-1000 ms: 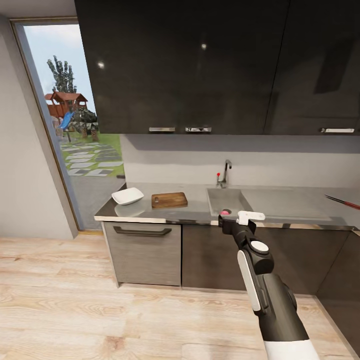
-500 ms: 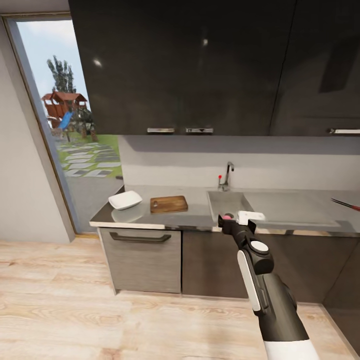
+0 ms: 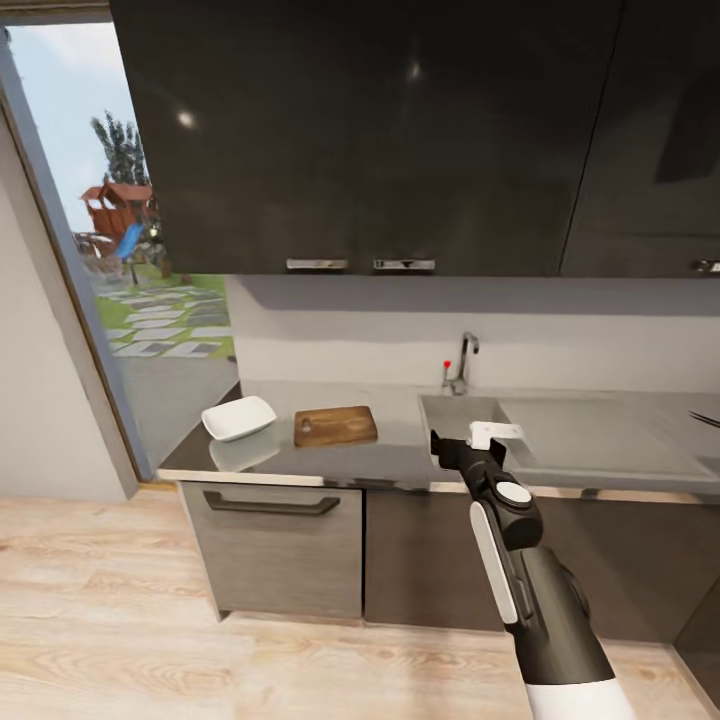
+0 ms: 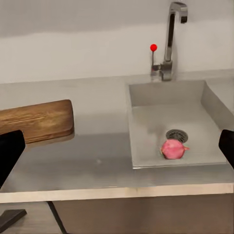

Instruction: In the kitchen, take the Vidalia onion out of the sink, dice it on the chopping board with the paring knife, put the diced onion into the bowl on the countertop, then place both the paring knife and the chopping board into the sink.

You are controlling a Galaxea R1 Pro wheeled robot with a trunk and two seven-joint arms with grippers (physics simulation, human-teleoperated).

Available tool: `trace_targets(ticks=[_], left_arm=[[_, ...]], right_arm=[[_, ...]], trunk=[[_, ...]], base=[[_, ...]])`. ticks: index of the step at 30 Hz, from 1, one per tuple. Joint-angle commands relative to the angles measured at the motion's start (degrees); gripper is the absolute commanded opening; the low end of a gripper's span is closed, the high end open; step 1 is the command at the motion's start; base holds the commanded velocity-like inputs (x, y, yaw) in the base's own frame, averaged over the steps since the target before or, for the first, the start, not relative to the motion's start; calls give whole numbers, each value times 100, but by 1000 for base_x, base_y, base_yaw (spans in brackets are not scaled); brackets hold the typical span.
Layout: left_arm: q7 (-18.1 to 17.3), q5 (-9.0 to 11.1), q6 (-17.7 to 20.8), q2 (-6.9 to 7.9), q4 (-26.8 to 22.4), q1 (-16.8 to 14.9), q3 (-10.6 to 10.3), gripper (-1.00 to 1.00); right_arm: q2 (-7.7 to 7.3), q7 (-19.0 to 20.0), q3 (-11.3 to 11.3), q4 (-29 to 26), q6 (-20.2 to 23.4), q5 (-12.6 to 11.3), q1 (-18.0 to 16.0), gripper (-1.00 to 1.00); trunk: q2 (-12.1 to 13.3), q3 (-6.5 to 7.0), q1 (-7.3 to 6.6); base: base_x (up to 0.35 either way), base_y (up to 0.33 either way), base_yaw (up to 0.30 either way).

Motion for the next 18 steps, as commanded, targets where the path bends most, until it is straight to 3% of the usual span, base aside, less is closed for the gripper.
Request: trace_targets(ticks=[1,10,18], left_arm=[[-1,1,-14,0,0,1,1,100],[6,1,-14,0,0,1,1,100],[6,-7,-14,8,0,1,1,100]], right_arm=[[0,-31,11,-5,31,-4,-2,100],[-4,-20,254,-15,9,-8,-2,100],[3,56,283,-31,-29,-21,0,100]], trunk=[[-3,-1,5],[-3,-1,5],[-3,-1,5]], base=[[347,0,0],[339,-70,0],[318,-152,3]])
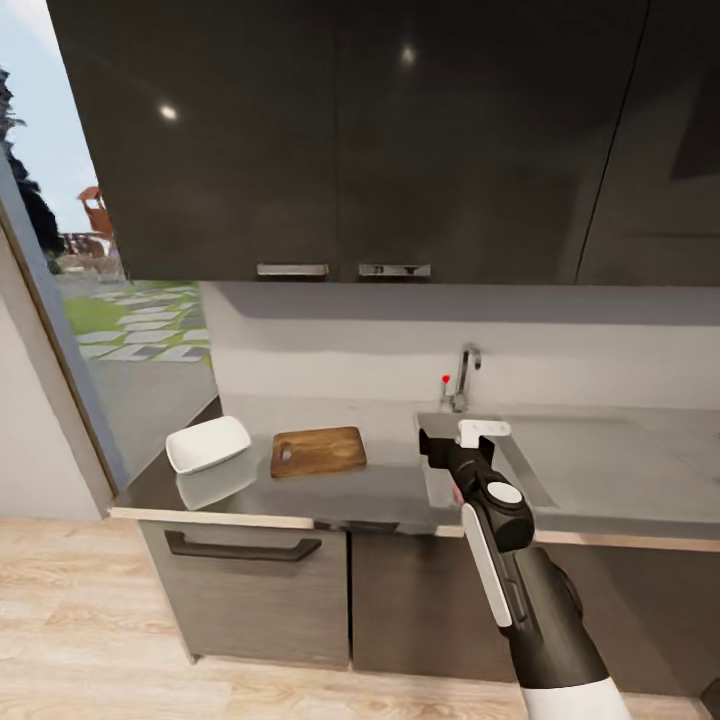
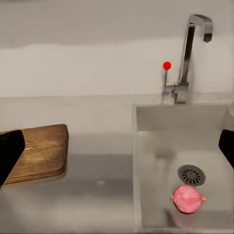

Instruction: In the kitchen, take the Vidalia onion out of the sink, dice it on the chopping board with the paring knife, put the diced onion into the bowl on the countertop, then place both the paring knife and the chopping board into the sink.

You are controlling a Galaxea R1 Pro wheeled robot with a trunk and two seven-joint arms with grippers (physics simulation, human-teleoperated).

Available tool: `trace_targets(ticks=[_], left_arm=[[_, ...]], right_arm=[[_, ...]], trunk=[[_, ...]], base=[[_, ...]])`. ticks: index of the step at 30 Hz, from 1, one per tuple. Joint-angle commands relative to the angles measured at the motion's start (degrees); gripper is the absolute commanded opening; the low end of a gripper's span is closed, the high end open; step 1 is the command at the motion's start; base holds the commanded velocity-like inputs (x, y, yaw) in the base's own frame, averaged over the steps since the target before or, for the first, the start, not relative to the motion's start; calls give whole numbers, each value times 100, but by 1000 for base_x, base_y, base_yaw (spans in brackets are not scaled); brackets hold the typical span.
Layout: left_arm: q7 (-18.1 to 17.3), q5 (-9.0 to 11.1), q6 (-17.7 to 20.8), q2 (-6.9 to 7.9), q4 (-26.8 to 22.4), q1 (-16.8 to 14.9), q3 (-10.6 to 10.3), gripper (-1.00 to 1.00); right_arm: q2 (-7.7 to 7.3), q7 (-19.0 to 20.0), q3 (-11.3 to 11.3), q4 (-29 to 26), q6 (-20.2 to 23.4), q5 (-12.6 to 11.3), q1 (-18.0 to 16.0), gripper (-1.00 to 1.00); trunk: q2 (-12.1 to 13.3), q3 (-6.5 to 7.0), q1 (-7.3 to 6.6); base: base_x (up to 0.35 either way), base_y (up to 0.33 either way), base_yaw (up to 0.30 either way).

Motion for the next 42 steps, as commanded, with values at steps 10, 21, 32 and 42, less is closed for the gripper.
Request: trace_targets(ticks=[10,21,32,42], left_arm=[[7,0,-14,1,0,1,1,100],[7,0,-14,1,0,1,1,100],[7,9,-14,4,0,1,-5,100],[5,25,-14,16,0,1,1,100]], right_arm=[[5,-32,9,3,30,-10,-1,100],[3,-23,9,3,29,-14,-4,100],[-3,-35,31,176,75,7,-1,100],[196,-290,61,2535,615,37,-2053,100]], trunk=[[-3,-1,5],[-3,-1,5],[-3,-1,5],[-3,-1,5]], base=[[237,-8,216],[141,0,287],[14,0,112],[0,0,1]])
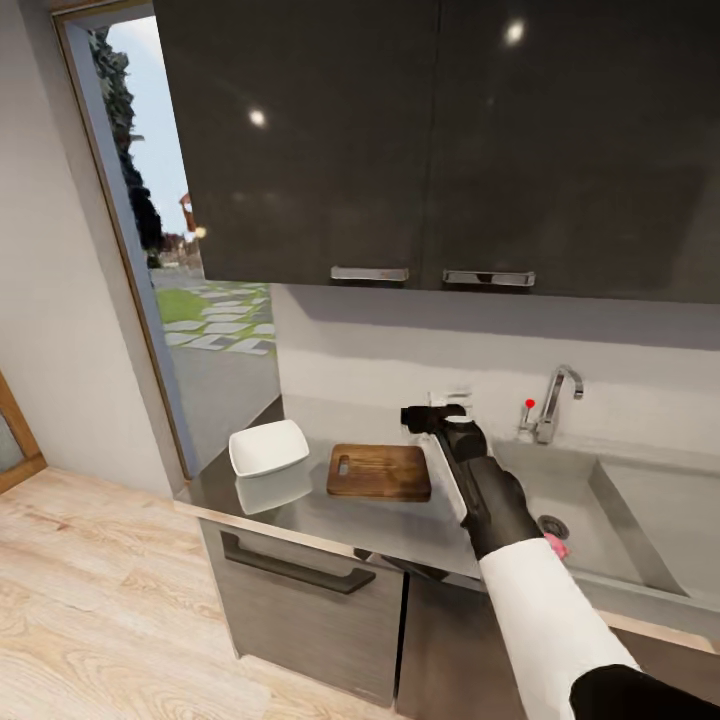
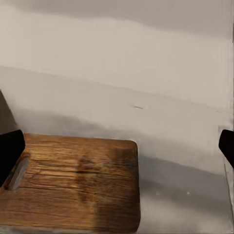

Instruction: In the kitchen, take the Vidalia onion out of the sink, dice it on the chopping board with the paring knife, put the diced onion into the bowl on the countertop, then place both the paring knife and the chopping board into the sink.

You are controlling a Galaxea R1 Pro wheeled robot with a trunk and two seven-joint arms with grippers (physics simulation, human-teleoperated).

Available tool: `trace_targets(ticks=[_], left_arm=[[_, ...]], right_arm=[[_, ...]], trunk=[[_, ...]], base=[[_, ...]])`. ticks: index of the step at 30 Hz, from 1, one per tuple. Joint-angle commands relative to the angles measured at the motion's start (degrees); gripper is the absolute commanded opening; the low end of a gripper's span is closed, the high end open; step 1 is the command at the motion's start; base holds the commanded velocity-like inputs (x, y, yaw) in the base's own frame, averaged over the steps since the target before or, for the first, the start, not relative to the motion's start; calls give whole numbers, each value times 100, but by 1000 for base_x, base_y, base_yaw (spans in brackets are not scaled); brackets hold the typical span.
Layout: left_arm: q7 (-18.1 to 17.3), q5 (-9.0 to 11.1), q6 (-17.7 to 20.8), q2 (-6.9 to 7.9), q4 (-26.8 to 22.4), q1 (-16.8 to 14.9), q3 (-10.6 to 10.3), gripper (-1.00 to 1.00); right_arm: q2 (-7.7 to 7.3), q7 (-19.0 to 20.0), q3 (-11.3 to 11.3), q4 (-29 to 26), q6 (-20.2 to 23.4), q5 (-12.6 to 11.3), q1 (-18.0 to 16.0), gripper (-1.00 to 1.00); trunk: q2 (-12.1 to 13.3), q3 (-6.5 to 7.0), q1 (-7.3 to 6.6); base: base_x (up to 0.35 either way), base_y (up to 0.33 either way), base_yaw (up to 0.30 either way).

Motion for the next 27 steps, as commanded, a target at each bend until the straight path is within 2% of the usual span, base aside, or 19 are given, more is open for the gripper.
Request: trace_targets(ticks=[1,2,4,9,12,16,19,23,25,26,27], left_arm=[[0,4,-14,1,-1,1,4,100],[0,4,-14,5,-1,1,6,100],[1,4,-14,7,-1,1,8,100],[-1,3,-14,11,-1,1,11,100],[1,-2,-14,11,-1,1,11,100],[0,2,-14,11,-1,1,15,100],[1,3,-14,13,-1,1,18,100],[1,4,-14,18,-1,1,20,100],[1,5,-14,19,-1,1,20,100],[1,5,-14,20,-1,1,20,100],[1,5,-14,20,-1,1,20,100]], right_arm=[[0,-58,7,353,45,-7,-323,100],[0,-78,8,703,53,-7,-617,100],[0,-90,8,1029,59,-7,-891,100],[0,-110,8,2156,68,-20,-1879,100],[0,-77,8,2495,96,-27,-2170,100],[0,94,15,2593,121,-33,-2250,100],[0,523,51,2611,160,-31,-2265,100],[0,2000,305,2620,215,64,-2271,100],[0,2492,423,2621,221,128,-2272,100],[-165,3176,588,2630,222,190,-2268,100],[-248,3408,623,2635,219,201,-2268,100]], trunk=[[-6,-4,1],[-6,-4,1],[-6,-4,1],[-6,-4,1],[-6,-4,1],[-6,-4,1],[-6,-4,1],[-6,-4,1],[-6,-4,1],[-6,-4,1],[-6,-4,1]], base=[[0,0,0],[0,0,0],[0,0,0],[0,0,0],[0,0,0],[0,0,0],[0,0,0],[0,0,0],[0,0,0],[0,0,0],[0,0,0]])
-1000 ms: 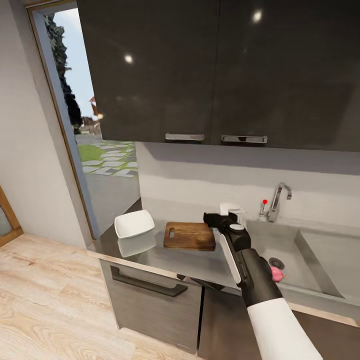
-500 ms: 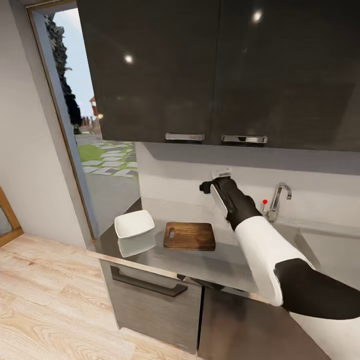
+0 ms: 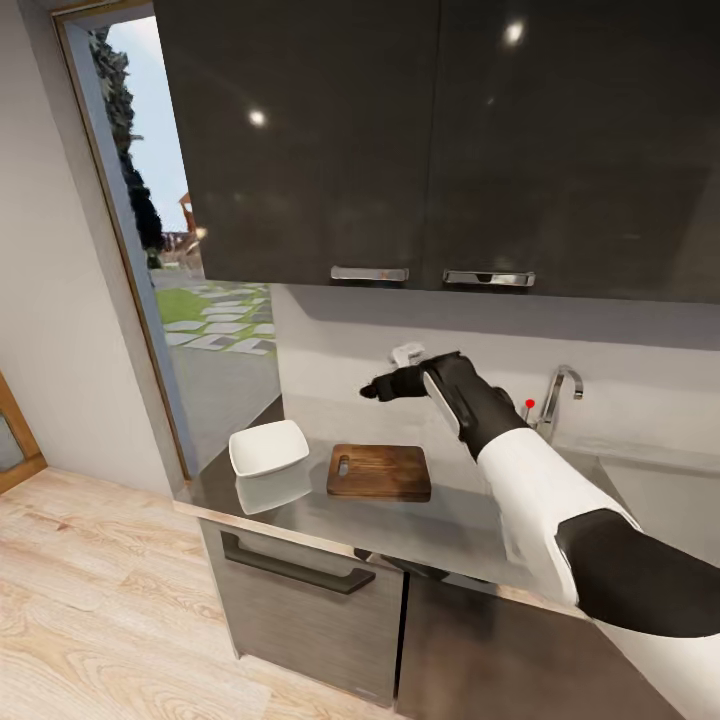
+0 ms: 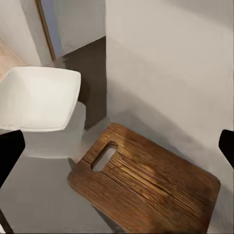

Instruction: In the kitchen, take the Vidalia onion out of the sink, dice it on the chopping board with the paring knife, put the diced onion into the bowl on the countertop, then place both the paring knife and the chopping board into the sink.

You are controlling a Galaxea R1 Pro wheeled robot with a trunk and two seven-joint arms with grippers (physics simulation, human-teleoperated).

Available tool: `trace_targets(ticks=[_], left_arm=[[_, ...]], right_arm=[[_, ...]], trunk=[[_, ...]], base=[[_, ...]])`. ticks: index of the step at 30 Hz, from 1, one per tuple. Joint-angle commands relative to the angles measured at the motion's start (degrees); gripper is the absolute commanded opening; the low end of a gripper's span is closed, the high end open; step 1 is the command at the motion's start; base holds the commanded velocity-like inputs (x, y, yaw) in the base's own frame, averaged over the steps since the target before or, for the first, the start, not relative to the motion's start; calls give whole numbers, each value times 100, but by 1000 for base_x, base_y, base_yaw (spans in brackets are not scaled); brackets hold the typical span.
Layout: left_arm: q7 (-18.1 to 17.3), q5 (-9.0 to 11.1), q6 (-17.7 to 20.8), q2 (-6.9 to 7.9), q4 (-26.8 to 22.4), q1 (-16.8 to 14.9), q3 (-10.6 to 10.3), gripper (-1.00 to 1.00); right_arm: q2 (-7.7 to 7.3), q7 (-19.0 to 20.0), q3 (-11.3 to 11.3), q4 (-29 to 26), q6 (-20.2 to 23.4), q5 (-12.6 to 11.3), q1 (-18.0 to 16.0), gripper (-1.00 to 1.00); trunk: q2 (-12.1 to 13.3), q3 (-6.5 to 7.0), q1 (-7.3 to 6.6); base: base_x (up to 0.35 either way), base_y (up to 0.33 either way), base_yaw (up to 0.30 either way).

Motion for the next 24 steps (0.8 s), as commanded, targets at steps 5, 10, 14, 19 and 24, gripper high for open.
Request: trace_targets(ticks=[5,10,14,19,24], left_arm=[[-2,3,-14,0,0,1,3,100],[-1,3,-14,0,0,1,10,100],[-1,3,-14,0,0,1,11,100],[-1,0,-14,3,0,1,12,100],[-1,-2,-14,13,-7,1,12,100]], right_arm=[[-301,651,56,5,9,33,0,100],[-464,1055,88,10,-2,62,8,100],[-510,1180,331,17,-9,235,15,100],[-554,1680,867,106,-25,399,17,100],[-648,2271,1271,175,-366,447,17,100]], trunk=[[-4,-2,2],[-4,-2,2],[-4,-2,2],[-4,-2,2],[-4,-2,2]], base=[[0,0,0],[5,0,0],[123,0,0],[268,0,0],[336,0,0]])
